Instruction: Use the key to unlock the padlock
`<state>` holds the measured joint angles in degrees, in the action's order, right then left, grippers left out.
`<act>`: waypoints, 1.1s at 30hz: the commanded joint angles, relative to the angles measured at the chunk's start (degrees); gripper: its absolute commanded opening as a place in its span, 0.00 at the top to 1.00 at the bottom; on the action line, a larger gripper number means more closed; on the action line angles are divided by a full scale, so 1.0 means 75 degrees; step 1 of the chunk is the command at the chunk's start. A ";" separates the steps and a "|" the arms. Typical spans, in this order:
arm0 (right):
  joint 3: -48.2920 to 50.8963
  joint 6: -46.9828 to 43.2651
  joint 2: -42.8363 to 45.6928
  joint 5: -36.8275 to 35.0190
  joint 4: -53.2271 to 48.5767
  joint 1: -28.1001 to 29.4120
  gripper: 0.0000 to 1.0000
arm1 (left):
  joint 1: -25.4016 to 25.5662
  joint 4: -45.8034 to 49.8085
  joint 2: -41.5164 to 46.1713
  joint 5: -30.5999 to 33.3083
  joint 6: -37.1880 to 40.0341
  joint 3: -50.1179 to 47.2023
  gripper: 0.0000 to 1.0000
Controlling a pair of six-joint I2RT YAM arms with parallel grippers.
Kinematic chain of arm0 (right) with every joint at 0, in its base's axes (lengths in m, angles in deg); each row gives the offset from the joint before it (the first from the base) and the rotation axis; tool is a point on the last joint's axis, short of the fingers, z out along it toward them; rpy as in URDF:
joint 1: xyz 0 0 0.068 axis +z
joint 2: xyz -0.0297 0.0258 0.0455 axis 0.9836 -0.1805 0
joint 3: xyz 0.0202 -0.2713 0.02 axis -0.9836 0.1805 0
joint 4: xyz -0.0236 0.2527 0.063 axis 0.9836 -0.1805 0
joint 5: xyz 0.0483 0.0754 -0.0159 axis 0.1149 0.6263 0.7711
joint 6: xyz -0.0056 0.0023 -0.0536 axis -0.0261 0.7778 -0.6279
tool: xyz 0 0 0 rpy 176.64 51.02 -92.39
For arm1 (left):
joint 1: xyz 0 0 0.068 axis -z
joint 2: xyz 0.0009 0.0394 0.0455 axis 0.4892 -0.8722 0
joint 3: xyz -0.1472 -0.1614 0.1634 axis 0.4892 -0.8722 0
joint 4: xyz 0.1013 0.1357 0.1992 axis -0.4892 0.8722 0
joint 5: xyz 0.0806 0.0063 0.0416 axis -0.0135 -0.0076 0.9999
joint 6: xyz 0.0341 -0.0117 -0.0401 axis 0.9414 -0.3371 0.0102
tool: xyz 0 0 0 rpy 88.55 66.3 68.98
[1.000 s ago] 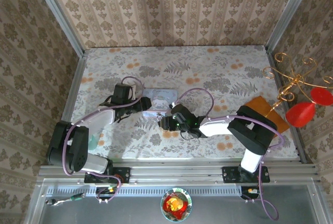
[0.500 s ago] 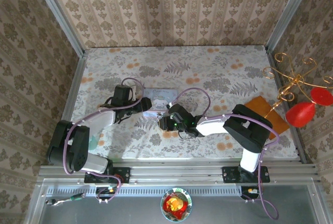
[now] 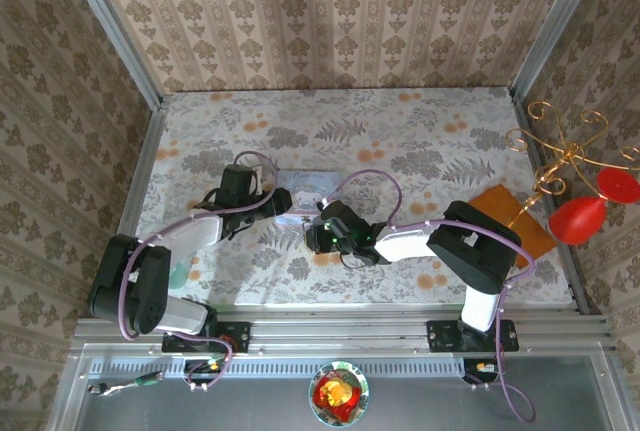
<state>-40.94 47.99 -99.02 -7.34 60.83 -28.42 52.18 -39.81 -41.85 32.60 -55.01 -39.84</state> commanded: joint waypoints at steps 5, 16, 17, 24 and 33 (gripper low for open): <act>0.0236 0.0707 -0.0028 -0.0254 0.0211 -0.0002 0.86 | 0.0244 0.0663 0.0094 0.0671 -0.0276 -0.0370 0.36; 0.1080 0.2297 0.0648 -0.0944 0.1181 0.0050 0.94 | 0.0897 0.0286 0.0666 0.1328 -0.1155 -0.0894 0.36; 0.1112 0.2315 0.0716 -0.1051 0.1191 0.0055 0.94 | 0.0945 0.0243 0.0710 0.1351 -0.1207 -0.0923 0.37; 0.1239 0.2363 0.1140 -0.1699 0.0881 0.0091 0.95 | 0.1526 0.0120 0.0777 0.1462 -0.1712 -0.0925 0.37; 0.1328 0.2632 0.1174 -0.1948 0.0814 0.0061 0.98 | 0.2189 -0.0313 0.0510 0.1639 -0.2127 -0.0835 0.36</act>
<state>-31.11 65.76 -91.23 -18.18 66.71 -27.59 67.31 -43.65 -36.56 44.66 -69.33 -45.21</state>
